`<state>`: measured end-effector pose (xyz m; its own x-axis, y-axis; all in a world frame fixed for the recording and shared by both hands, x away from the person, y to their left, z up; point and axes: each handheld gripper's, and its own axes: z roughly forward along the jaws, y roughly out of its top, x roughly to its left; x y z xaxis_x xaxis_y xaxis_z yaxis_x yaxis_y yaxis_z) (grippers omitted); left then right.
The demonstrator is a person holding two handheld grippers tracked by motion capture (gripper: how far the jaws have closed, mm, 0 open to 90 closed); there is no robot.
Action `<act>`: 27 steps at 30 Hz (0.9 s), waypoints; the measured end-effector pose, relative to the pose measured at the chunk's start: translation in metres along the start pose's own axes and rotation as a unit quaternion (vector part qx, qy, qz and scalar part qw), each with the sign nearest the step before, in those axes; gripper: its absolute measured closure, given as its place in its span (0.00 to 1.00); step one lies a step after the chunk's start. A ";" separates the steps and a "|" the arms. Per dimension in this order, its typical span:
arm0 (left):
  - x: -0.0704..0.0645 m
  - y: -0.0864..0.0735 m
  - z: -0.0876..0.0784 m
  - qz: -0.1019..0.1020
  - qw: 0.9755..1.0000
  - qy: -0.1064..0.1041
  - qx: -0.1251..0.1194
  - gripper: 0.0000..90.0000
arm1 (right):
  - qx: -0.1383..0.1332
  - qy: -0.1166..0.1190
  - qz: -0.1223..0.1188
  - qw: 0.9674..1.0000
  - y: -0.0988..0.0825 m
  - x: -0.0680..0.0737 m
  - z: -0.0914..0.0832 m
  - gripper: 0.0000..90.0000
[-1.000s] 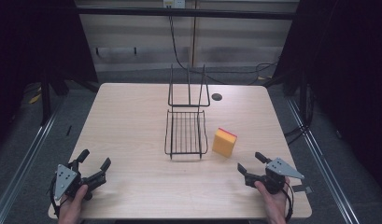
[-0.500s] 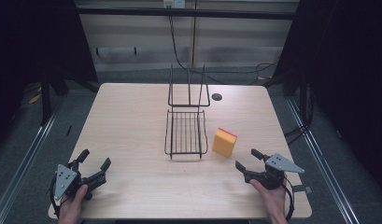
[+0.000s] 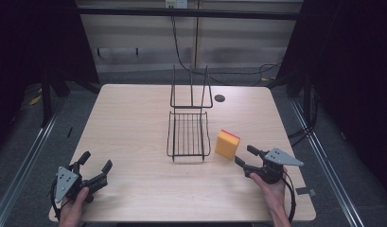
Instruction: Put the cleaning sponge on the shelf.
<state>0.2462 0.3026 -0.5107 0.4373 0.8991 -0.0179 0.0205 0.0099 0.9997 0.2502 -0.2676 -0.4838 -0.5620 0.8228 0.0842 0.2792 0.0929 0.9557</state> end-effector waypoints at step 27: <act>0.001 0.000 0.000 0.002 1.000 0.000 0.001 0.17 | -0.008 0.059 0.005 0.998 0.026 -0.026 0.018 0.40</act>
<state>0.2465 0.3030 -0.5105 0.4377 0.8990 -0.0147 0.0211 0.0060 0.9998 0.2865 -0.2767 -0.4659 -0.6470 0.7520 0.1261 0.2734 0.0745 0.9590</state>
